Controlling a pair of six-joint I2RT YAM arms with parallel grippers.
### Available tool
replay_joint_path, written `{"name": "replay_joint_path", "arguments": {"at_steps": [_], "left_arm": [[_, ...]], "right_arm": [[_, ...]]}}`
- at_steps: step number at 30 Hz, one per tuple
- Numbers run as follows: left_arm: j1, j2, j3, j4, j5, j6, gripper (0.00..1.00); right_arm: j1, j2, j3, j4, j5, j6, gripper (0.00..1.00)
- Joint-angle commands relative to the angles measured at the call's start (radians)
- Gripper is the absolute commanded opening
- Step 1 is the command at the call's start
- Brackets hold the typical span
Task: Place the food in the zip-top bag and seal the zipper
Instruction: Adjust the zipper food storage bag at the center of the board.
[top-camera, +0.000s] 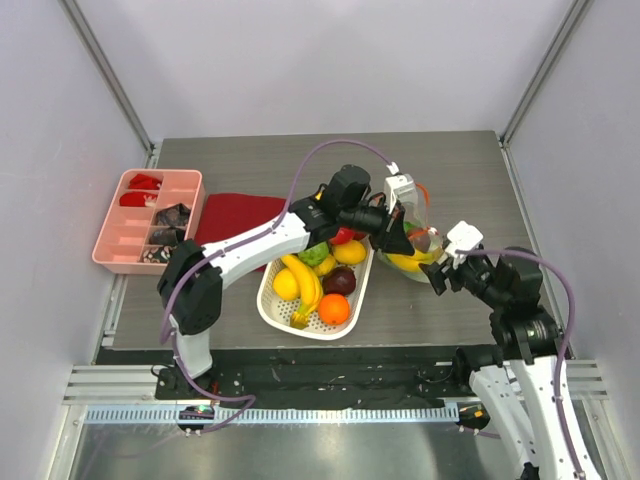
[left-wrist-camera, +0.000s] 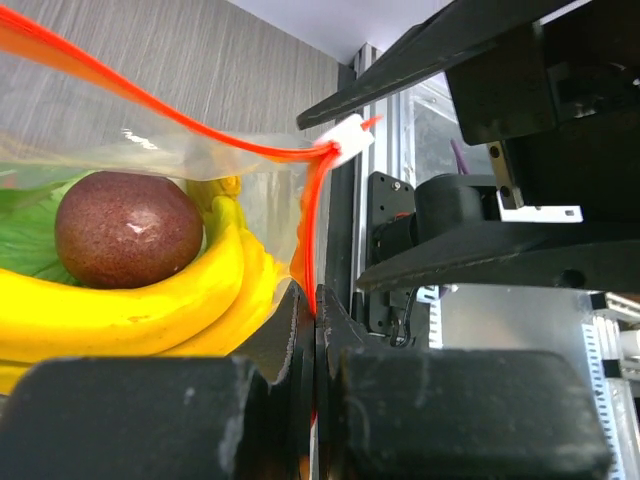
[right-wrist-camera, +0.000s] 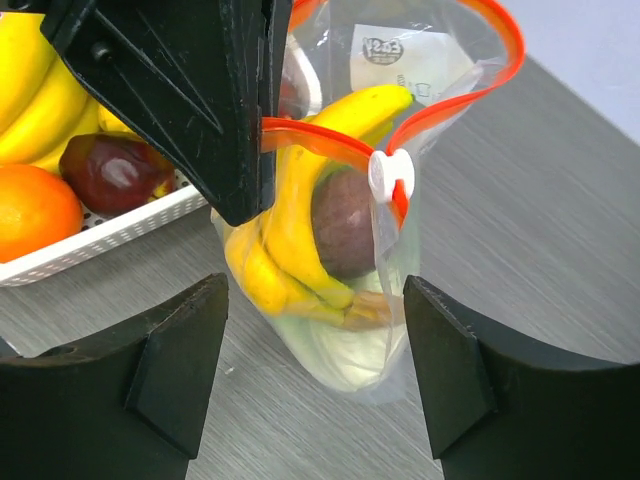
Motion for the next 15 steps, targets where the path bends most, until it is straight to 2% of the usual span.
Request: {"name": "replay_joint_path", "arguments": {"at_steps": [1,5,13,15], "left_arm": [[0.044,-0.030,0.018,0.092,0.033,-0.083,0.00],[0.069,0.002,0.040,0.104,0.043,-0.116,0.00],[0.106,0.068,0.107,0.104,0.040,-0.118,0.00],[0.106,0.082,0.123,0.104,0.039,-0.115,0.00]], "right_arm": [[0.001,0.133,0.092,0.080,-0.071,0.042,0.77],[-0.048,0.258,0.164,0.084,-0.145,0.009,0.79],[-0.428,0.571,0.376,0.025,-0.537,-0.014,0.86],[-0.470,0.638,0.439,-0.046,-0.617,-0.052,0.89]]}}
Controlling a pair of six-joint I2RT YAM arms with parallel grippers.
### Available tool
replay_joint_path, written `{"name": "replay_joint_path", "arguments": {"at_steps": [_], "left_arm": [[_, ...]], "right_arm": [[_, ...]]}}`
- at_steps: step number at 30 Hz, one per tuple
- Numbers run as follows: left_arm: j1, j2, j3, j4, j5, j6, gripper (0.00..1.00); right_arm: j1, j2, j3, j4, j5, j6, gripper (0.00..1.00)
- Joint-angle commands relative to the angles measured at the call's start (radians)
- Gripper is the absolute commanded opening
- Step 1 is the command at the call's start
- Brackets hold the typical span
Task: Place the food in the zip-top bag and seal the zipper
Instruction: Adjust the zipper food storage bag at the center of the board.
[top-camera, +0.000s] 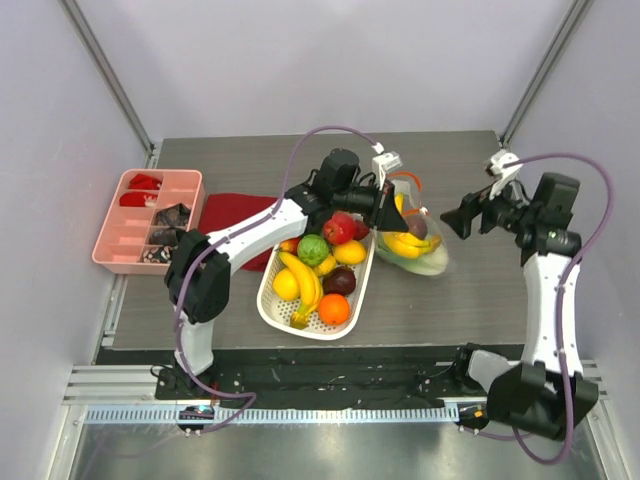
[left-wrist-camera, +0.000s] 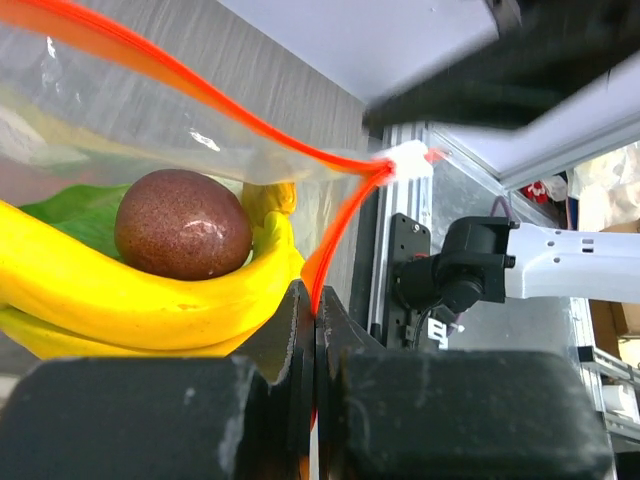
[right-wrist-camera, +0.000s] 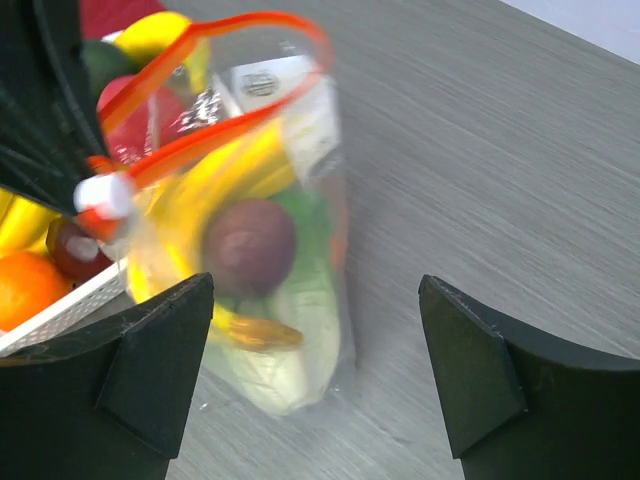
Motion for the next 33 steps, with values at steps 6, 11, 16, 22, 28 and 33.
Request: {"name": "replay_joint_path", "arguments": {"at_steps": [6,11,16,22,28,33], "left_arm": [[0.015,0.074,0.121,0.056,0.012,-0.052,0.00],[0.016,0.089,0.152,0.054,-0.004,-0.049,0.00],[0.015,0.107,0.176,0.054,0.002,-0.053,0.00],[0.015,0.103,0.178,0.054,0.024,-0.047,0.00],[0.003,0.107,0.170,0.056,0.024,-0.044,0.00],[-0.013,0.121,0.189,0.056,0.021,-0.047,0.00]], "right_arm": [[-0.117,0.100,0.109,-0.130,-0.305,-0.160,0.91],[-0.120,0.031,0.028,-0.096,-0.382,-0.273,0.95],[-0.145,-0.021,-0.035,-0.104,-0.391,-0.384,0.90],[-0.145,0.041,-0.056,-0.043,-0.431,-0.414,0.74],[-0.143,0.095,-0.051,-0.024,-0.512,-0.453,0.66],[-0.132,0.097,-0.062,-0.001,-0.514,-0.449,0.59]]}}
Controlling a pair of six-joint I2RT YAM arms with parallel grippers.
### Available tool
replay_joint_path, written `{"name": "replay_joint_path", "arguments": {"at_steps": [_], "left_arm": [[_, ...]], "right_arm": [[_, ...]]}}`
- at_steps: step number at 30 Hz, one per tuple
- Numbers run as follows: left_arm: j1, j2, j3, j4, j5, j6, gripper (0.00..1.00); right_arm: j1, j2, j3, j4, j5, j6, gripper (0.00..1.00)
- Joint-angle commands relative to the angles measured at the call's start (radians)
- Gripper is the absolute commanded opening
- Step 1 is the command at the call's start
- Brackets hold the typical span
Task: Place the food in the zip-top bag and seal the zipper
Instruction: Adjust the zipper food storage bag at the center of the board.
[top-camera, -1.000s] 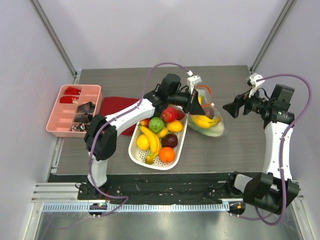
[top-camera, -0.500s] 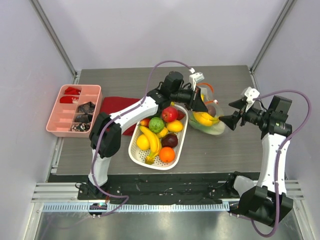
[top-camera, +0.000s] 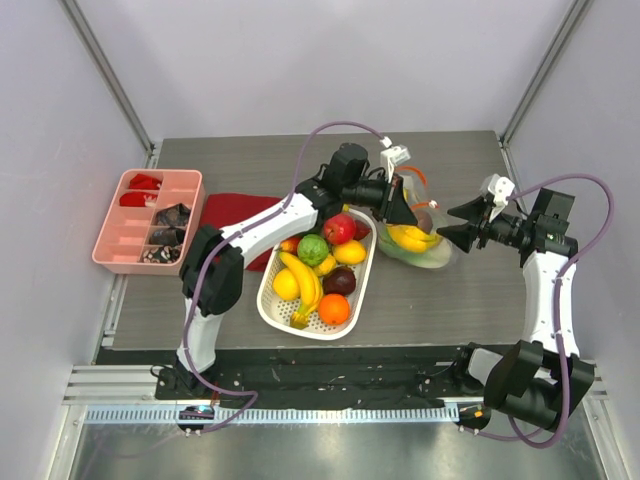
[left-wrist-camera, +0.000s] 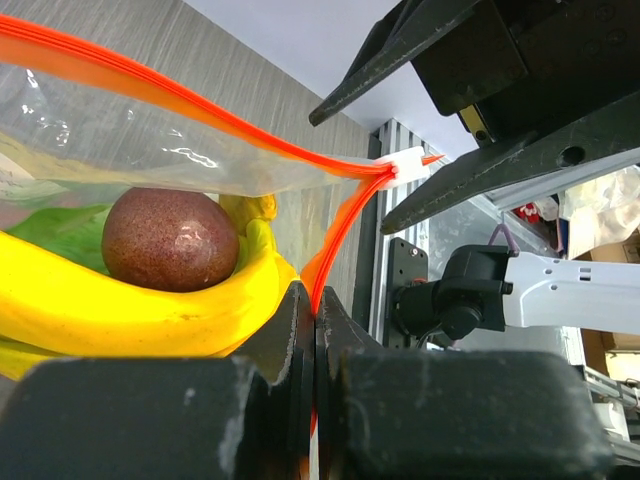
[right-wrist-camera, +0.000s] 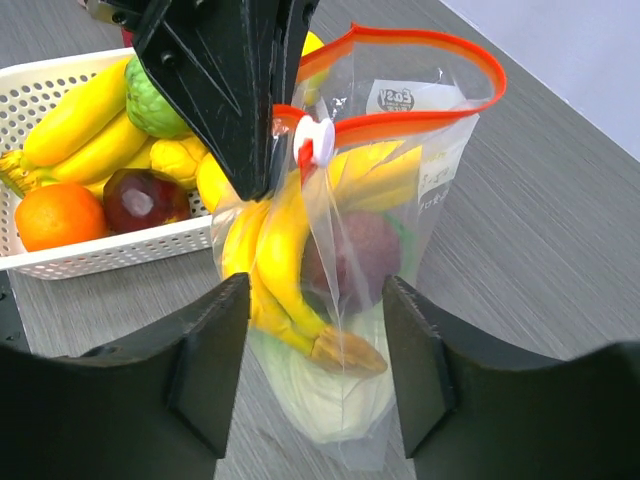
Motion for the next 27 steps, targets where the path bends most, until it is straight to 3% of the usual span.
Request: {"name": "replay_joint_path", "arguments": {"at_steps": [1,15,18,19,20,21,24,27], "left_arm": [[-0.012,0.009,0.052,0.047,0.016,0.000,0.00],[-0.027,0.026,0.073,0.035,0.011,-0.003,0.00],[-0.027,0.026,0.073,0.029,0.011,-0.003,0.00],[-0.029,0.023,0.073,0.025,0.010,0.006,0.00],[-0.027,0.018,0.070,0.017,0.008,0.013,0.01],[-0.026,0.014,0.069,0.008,0.005,0.019,0.04],[-0.018,-0.032,0.036,-0.009,0.004,0.097,0.29],[-0.001,-0.126,-0.039,-0.006,-0.006,0.279,0.49]], "right_arm": [[0.011,-0.013,0.004,0.064,-0.051,-0.035,0.58],[0.066,0.001,-0.014,0.173,-0.027,-0.001,0.37],[0.075,-0.007,-0.024,0.184,-0.014,0.008,0.19],[0.075,-0.012,-0.028,0.184,-0.014,0.007,0.01],[0.074,-0.016,-0.033,0.185,-0.004,0.007,0.01],[0.074,-0.025,-0.040,0.185,-0.001,0.005,0.01],[0.074,-0.041,-0.051,0.185,0.006,0.002,0.01],[0.075,-0.050,-0.053,0.185,-0.008,0.001,0.01]]}}
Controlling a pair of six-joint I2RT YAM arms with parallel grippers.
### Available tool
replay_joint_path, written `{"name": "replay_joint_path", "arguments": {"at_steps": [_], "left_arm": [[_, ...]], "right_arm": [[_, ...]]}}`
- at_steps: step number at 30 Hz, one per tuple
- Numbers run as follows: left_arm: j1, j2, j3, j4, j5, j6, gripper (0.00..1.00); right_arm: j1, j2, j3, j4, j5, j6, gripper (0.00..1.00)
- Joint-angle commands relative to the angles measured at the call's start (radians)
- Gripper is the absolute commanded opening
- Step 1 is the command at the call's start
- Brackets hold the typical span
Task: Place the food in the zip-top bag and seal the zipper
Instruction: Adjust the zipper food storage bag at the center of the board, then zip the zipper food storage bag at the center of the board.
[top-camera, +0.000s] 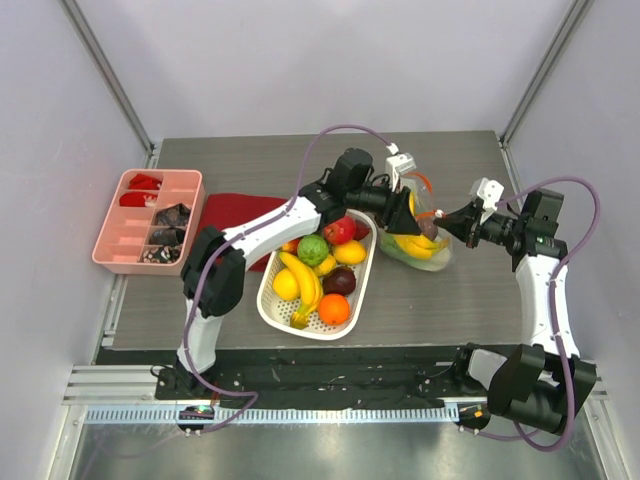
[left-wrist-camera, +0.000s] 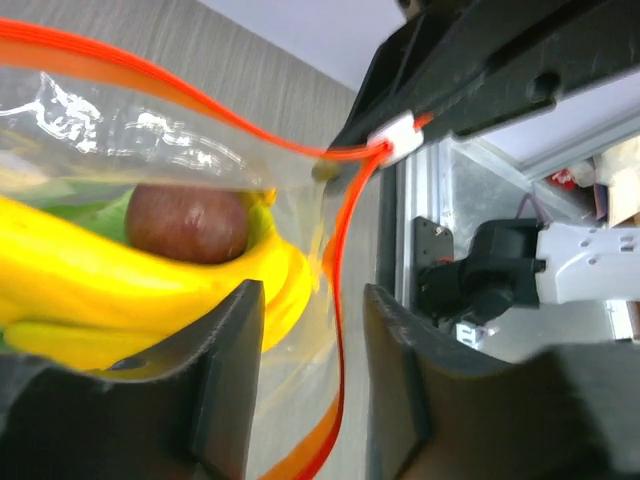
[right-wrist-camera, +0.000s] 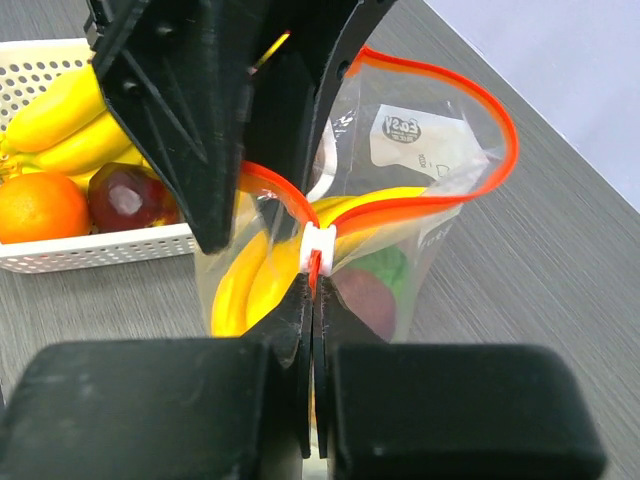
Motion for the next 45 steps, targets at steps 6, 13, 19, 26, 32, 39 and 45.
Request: {"name": "replay_joint_path", "arguments": {"at_steps": [6,13,19,26,32,39,45], "left_arm": [[0.019,-0.196,-0.049,0.021,0.058,0.577,0.63],[-0.032,-0.121,0.115,-0.149,0.047,0.870,0.56],[-0.081,-0.103,0.138,-0.234,0.036,1.031,0.50],[-0.107,-0.055,0.198,-0.264,0.005,1.059,0.51],[-0.121,-0.038,0.215,-0.264,-0.014,1.070,0.52],[-0.121,-0.043,0.215,-0.252,-0.039,1.079,0.54],[-0.125,-0.040,0.220,-0.255,0.008,1.074,0.51]], "right_arm": [[0.003,-0.050,-0.008,0.036,-0.032,-0.033,0.01],[0.005,-0.109,-0.040,0.035,-0.054,-0.039,0.01],[0.005,-0.129,-0.042,0.028,-0.061,-0.035,0.01],[0.005,-0.147,-0.046,0.021,-0.083,-0.041,0.01],[0.003,-0.172,-0.060,0.016,-0.085,-0.047,0.01],[0.005,-0.175,-0.068,0.013,-0.089,-0.058,0.01],[0.005,-0.176,-0.071,0.010,-0.085,-0.091,0.01]]}}
